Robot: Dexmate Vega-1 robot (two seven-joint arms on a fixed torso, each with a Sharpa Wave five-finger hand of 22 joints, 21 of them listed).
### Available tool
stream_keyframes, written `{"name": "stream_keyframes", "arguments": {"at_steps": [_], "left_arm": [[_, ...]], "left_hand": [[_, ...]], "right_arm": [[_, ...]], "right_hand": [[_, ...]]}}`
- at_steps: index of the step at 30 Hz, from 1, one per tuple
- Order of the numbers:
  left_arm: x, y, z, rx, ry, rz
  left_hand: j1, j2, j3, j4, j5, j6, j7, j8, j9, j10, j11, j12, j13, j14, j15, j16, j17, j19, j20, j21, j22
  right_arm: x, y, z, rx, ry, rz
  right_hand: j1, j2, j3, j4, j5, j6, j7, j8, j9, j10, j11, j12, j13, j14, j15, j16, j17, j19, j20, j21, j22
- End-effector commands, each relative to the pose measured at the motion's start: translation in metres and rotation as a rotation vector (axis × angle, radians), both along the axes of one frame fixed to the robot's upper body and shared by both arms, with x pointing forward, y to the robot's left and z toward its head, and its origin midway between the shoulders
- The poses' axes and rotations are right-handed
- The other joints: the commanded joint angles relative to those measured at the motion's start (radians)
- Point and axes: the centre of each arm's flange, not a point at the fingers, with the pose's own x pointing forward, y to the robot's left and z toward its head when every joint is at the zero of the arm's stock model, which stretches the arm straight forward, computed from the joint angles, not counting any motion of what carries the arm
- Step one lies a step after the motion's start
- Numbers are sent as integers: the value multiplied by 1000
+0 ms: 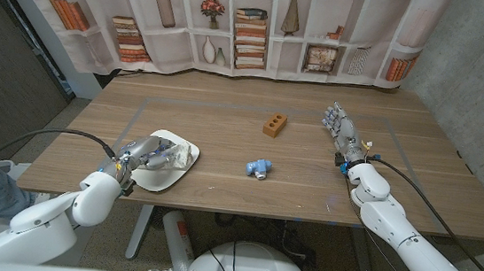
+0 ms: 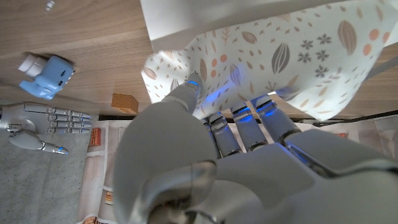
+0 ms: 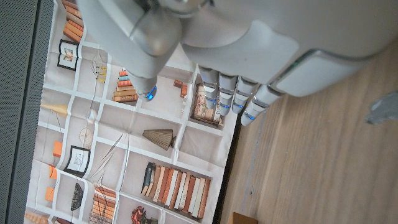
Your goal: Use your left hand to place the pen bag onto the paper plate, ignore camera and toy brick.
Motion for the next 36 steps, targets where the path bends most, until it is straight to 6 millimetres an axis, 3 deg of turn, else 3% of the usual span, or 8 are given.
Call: {"name": "stream_keyframes", "arguments": {"at_steps": [1, 12, 26, 36], "left_arm": [[-2, 0, -5, -6, 18, 17], [-3, -2, -1, 10, 18, 26], [1, -4, 4, 23, 35, 37], [4, -5, 4, 16, 47, 41]], "left_hand": [[-8, -8, -7, 2, -2, -17, 3, -9, 2, -17, -1, -3, 5, -14, -102, -5, 5, -11, 3, -4, 2], [-23, -19, -20, 5, -2, -100, 3, -45, 3, -97, 10, -14, 7, -97, -76, -24, 3, -54, 24, -18, 3], [-42, -32, -36, 10, 4, -157, 0, -67, 5, -174, 13, -18, 0, -176, -57, -34, -7, -112, 51, -40, 3], [-88, -55, -66, 28, 10, -187, -9, -75, 6, -227, 22, -16, -8, -244, -33, -36, -17, -193, 93, -75, 3]], "right_arm": [[1, 1, -3, 0, 8, 7], [0, -2, -5, 2, 7, 2], [2, -3, -6, 5, 13, 3], [4, -4, -4, 1, 14, 4]], "right_hand": [[5, 11, -3, 1, -2, 8, -4, 0, 2, 9, 1, -1, 4, 12, 1, -1, 3, 9, -28, -4, 3], [5, 12, -3, 1, -3, 8, -4, 0, 2, 10, 0, -1, 4, 13, 0, -1, 3, 10, -27, -6, 3], [5, 12, -4, 1, -2, 9, -4, 0, 2, 11, -1, -1, 4, 13, 0, -2, 3, 11, -26, -9, 3], [5, 13, -5, 1, -2, 9, -6, 0, 2, 11, 0, -1, 4, 13, 0, -2, 3, 11, -26, -12, 3]]}}
